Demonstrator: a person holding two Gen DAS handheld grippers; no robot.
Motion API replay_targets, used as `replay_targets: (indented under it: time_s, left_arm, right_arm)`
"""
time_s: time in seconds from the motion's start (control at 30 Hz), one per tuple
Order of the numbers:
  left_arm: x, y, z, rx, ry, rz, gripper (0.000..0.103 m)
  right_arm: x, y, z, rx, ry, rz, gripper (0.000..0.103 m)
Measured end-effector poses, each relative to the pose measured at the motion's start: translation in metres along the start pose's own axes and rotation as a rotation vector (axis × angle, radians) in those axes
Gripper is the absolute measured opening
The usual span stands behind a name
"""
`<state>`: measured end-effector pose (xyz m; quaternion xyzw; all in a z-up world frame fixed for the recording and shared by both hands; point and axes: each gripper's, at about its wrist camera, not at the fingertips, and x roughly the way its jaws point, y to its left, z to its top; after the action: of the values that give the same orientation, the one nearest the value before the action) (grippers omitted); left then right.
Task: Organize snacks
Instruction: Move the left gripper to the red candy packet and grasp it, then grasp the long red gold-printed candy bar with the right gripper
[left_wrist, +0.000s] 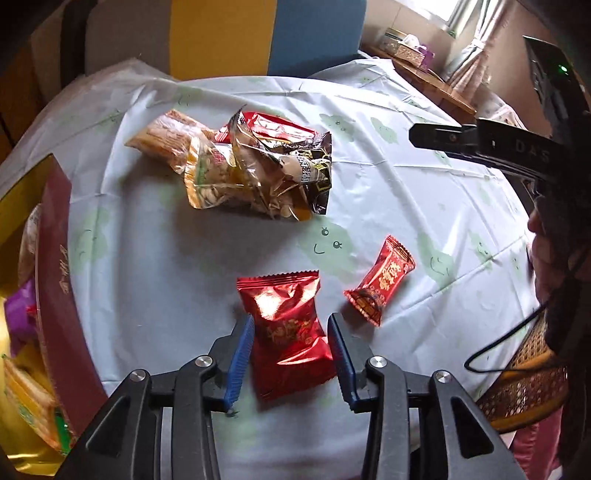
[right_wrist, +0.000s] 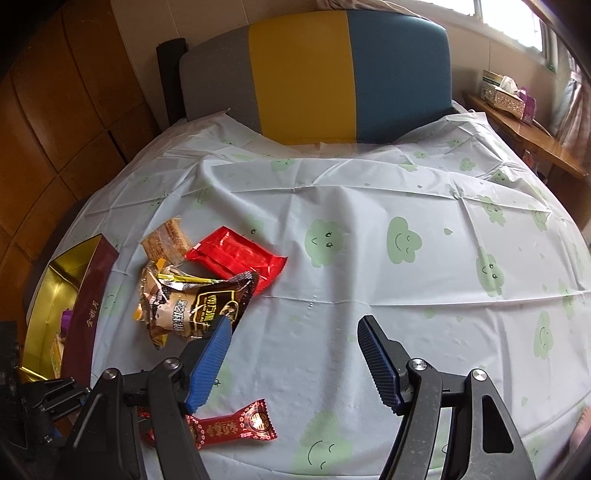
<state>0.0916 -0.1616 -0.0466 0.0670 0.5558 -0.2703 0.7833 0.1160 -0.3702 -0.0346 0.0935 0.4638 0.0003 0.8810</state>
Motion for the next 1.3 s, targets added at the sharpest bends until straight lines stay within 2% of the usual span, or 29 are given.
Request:
replay_targets:
  time_s: [0.2, 0.27, 0.33, 0.6, 0.8, 1.0, 1.1, 1.3]
  left_arm:
    - [0.021, -0.007, -0.001, 0.008, 0.037, 0.050, 0.042]
    - [0.020, -0.011, -0.005, 0.039, 0.014, 0.066, 0.042]
    - [0.019, -0.012, -0.009, 0.059, -0.001, 0.077, 0.037]
    - [0.004, 0.007, -0.029, 0.051, -0.067, 0.081, 0.035]
    - [0.001, 0.014, -0.039, 0.052, -0.117, 0.057, 0.035]
    - [0.002, 0.020, -0.044, 0.026, -0.146, 0.030, 0.036]
    - [0.002, 0.023, -0.045, 0.023, -0.155, 0.021, 0.036]
    - [-0.001, 0.025, -0.048, 0.019, -0.170, 0.009, 0.036]
  right_arm:
    - [0.003, -0.002, 0.001, 0.006, 0.007, -0.012, 0.072]
    - [0.005, -0.003, 0.001, 0.007, 0.009, -0.016, 0.072]
    - [0.007, -0.005, 0.001, 0.010, 0.013, -0.022, 0.072]
    - [0.017, -0.015, -0.006, 0.063, 0.072, -0.028, 0.072]
    - [0.018, -0.005, -0.026, 0.104, 0.156, 0.038, 0.072]
    - [0.017, 0.017, -0.062, 0.169, 0.272, 0.206, 0.071]
    - [0.021, 0.025, -0.078, 0.211, 0.308, 0.254, 0.071]
    - [0.041, 0.035, -0.078, 0.217, 0.306, 0.189, 0.064]
